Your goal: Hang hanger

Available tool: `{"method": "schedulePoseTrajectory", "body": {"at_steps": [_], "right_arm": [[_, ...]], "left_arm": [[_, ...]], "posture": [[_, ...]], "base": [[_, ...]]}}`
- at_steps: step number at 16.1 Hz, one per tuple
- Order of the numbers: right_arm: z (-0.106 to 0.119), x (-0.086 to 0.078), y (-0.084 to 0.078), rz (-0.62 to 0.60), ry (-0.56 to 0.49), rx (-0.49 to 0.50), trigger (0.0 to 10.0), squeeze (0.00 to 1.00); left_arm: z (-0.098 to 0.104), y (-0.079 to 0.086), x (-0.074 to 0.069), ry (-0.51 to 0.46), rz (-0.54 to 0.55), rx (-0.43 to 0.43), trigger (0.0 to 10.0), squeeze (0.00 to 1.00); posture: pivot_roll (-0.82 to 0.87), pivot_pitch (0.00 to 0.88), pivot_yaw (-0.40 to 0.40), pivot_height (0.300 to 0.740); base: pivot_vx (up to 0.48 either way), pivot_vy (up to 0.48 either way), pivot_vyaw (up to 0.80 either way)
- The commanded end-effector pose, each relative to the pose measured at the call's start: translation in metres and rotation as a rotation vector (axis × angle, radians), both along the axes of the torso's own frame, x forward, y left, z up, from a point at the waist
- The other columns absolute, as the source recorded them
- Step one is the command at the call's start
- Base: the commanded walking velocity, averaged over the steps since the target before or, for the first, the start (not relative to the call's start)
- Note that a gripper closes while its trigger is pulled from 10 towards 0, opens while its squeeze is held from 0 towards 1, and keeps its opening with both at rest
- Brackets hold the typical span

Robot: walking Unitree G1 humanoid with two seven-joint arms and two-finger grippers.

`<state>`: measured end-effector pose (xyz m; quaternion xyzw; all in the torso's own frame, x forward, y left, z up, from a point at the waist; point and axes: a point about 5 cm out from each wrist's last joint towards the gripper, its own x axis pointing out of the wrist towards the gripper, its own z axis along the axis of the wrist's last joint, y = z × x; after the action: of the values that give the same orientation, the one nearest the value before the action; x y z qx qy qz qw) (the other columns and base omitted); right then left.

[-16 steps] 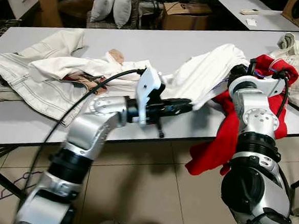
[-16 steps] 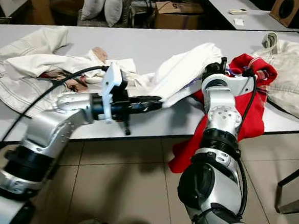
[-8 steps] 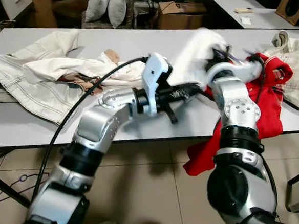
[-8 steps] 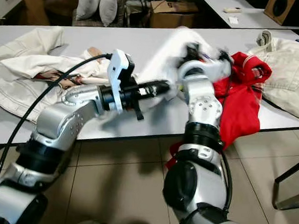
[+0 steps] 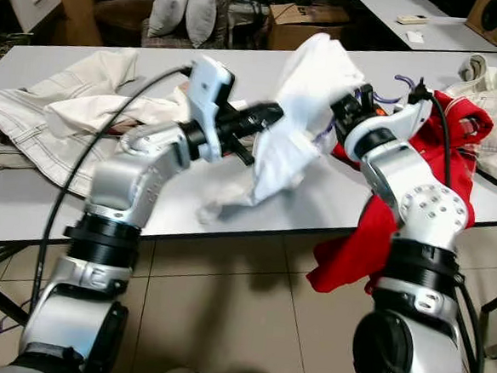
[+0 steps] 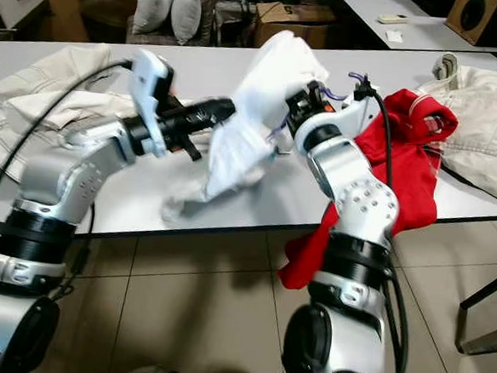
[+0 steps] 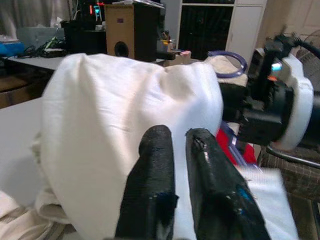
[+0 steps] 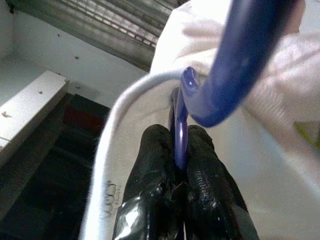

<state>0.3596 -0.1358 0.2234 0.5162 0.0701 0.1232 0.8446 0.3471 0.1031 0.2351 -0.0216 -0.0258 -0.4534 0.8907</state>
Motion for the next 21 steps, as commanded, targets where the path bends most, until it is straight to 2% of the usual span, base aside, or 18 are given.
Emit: {"method": "schedulePoseTrajectory", "body": {"at_steps": [1, 3, 4, 5, 6, 7, 8, 9, 12, 13, 14, 15, 16, 17, 19, 21], "right_arm": [[0.004, -0.002, 0.001, 0.019, -0.016, -0.017, 10.0, 0.0], [-0.001, -0.006, -0.01, 0.002, 0.01, -0.083, 10.0, 0.0], [-0.001, -0.006, -0.012, 0.004, 0.008, -0.094, 10.0, 0.0], [-0.001, -0.01, -0.014, 0.039, -0.011, -0.219, 10.0, 0.0], [-0.002, -0.013, -0.015, 0.069, -0.034, -0.358, 10.0, 0.0], [-0.003, -0.018, -0.015, 0.105, -0.059, -0.489, 10.0, 0.0], [-0.003, -0.021, -0.016, 0.127, -0.079, -0.566, 10.0, 0.0], [-0.003, -0.03, -0.021, 0.169, -0.13, -0.72, 10.0, 0.0], [0.008, -0.054, -0.038, 0.26, -0.248, -0.865, 10.0, 0.0], [0.01, -0.06, -0.041, 0.286, -0.272, -0.877, 10.0, 0.0], [0.012, -0.072, -0.047, 0.33, -0.306, -0.9, 10.0, 0.0], [0.007, -0.084, -0.053, 0.354, -0.317, -0.97, 10.0, 0.0], [0.005, -0.088, -0.054, 0.354, -0.321, -0.993, 10.0, 0.0], [0.0, -0.097, -0.054, 0.345, -0.331, -1.005, 10.0, 0.0], [-0.006, -0.107, -0.051, 0.344, -0.348, -1.01, 10.0, 0.0], [-0.009, -0.116, -0.048, 0.321, -0.388, -0.993, 10.0, 0.0]], "left_arm": [[0.008, 0.001, 0.001, -0.014, -0.006, -0.003, 10.0, 1.0], [0.016, 0.003, -0.007, -0.012, -0.098, -0.035, 10.0, 1.0], [0.017, 0.004, -0.007, -0.021, -0.099, -0.029, 10.0, 1.0], [0.019, 0.013, -0.001, -0.036, -0.023, -0.039, 10.0, 1.0], [0.019, 0.019, 0.003, -0.048, 0.044, -0.025, 10.0, 0.36], [0.016, 0.024, 0.006, -0.051, 0.092, 0.002, 10.0, 0.0], [0.014, 0.026, 0.006, -0.046, 0.115, 0.017, 10.0, 0.0], [0.007, 0.034, 0.006, -0.039, 0.172, 0.041, 10.0, 0.0], [-0.015, 0.052, 0.001, -0.001, 0.288, 0.128, 10.0, 0.0], [-0.019, 0.054, -0.001, 0.009, 0.301, 0.127, 10.0, 0.0], [-0.024, 0.057, -0.006, 0.039, 0.334, 0.101, 10.0, 0.0], [-0.031, 0.058, -0.012, 0.043, 0.367, 0.108, 10.0, 0.0], [-0.035, 0.058, -0.015, 0.04, 0.384, 0.116, 10.0, 0.0], [-0.045, 0.059, -0.02, 0.062, 0.439, 0.11, 10.0, 0.0], [-0.056, 0.056, -0.027, 0.085, 0.477, 0.11, 10.0, 0.0], [-0.063, 0.047, -0.035, 0.109, 0.468, 0.098, 10.0, 0.0]], "posture": [[-0.04, 0.0, 0.018, 0.74], [-0.04, 0.0, 0.018, 0.74], [-0.04, 0.0, 0.018, 0.74], [-0.04, 0.0, 0.017, 0.74], [-0.04, 0.0, 0.015, 0.74], [-0.03, 0.0, 0.015, 0.74], [-0.03, 0.0, 0.015, 0.74], [-0.03, 0.0, 0.015, 0.74], [-0.04, 0.0, 0.025, 0.74], [-0.04, 0.0, 0.03, 0.74], [-0.04, 0.0, 0.029, 0.74], [-0.04, 0.0, 0.031, 0.74], [-0.04, 0.0, 0.031, 0.74], [-0.03, 0.0, 0.029, 0.74], [-0.03, 0.0, 0.027, 0.74], [-0.02, 0.0, 0.022, 0.74]], "base": [[0.0, 0.0, 0.0], [0.0, 0.0, 0.0], [0.0, 0.0, 0.0], [0.0, 0.0, 0.0], [0.0, 0.0, 0.0], [0.0, 0.0, 0.0], [0.0, 0.0, 0.0], [0.0, 0.0, 0.0], [0.0, 0.0, 0.0], [0.0, 0.0, 0.0], [0.0, 0.0, 0.0], [0.0, 0.0, 0.0], [0.0, 0.0, 0.0], [0.0, 0.0, 0.0], [0.0, 0.0, 0.0], [0.0, 0.0, 0.0]]}}
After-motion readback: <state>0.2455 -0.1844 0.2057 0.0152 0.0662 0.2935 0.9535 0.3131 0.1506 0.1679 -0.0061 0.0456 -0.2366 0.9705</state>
